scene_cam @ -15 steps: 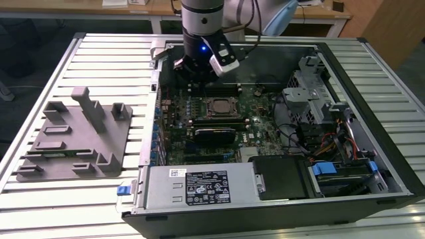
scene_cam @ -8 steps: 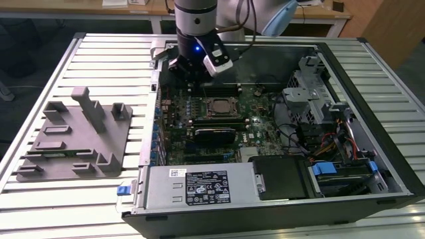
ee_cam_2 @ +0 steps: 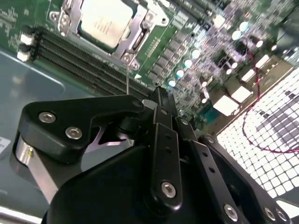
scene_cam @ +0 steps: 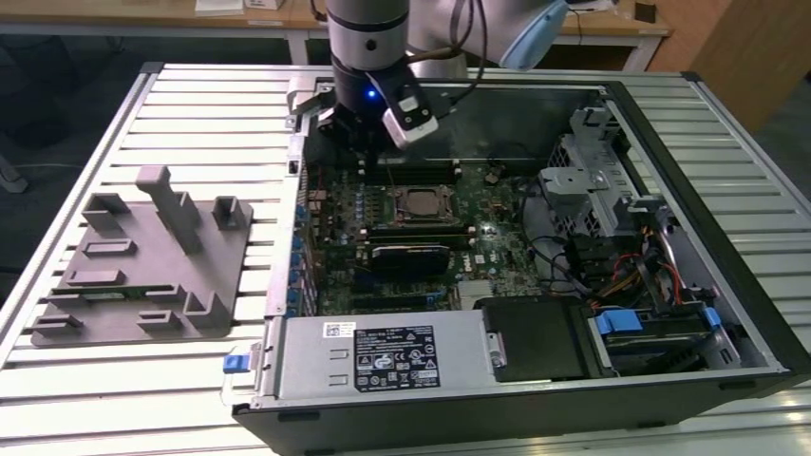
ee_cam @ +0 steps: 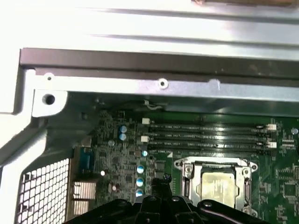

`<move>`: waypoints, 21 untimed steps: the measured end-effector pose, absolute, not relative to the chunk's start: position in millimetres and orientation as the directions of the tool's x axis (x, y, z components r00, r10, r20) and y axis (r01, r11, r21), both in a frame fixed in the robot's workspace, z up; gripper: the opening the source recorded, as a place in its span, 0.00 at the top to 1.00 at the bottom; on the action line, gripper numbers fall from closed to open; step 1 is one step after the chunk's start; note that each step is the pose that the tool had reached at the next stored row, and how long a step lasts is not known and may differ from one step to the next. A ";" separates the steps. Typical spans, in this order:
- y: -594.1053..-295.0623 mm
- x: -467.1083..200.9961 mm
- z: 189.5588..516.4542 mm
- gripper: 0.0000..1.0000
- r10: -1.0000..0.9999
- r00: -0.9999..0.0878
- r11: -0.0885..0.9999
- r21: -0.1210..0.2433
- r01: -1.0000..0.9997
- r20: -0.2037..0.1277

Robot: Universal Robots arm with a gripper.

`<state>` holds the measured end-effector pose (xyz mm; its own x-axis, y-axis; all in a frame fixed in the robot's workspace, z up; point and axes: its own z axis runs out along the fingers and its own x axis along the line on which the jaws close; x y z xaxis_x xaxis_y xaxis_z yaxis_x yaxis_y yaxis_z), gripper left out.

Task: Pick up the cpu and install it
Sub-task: 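Install the first cpu locking lever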

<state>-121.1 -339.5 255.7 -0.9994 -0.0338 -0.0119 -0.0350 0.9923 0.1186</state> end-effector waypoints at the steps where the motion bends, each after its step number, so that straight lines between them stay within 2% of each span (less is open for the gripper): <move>1: -339.6 -121.8 255.7 0.89 -0.034 -0.999 0.991 0.127 -0.035 -0.012; 10: -340.1 -123.3 255.6 0.89 -0.033 -0.999 0.978 0.208 -0.035 -0.015; 21: -340.1 -116.5 255.6 0.89 -0.032 -0.999 0.977 0.212 -0.035 -0.014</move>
<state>-116.5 -340.1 255.6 -0.9994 -0.0325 -0.0142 -0.0348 0.9765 0.2125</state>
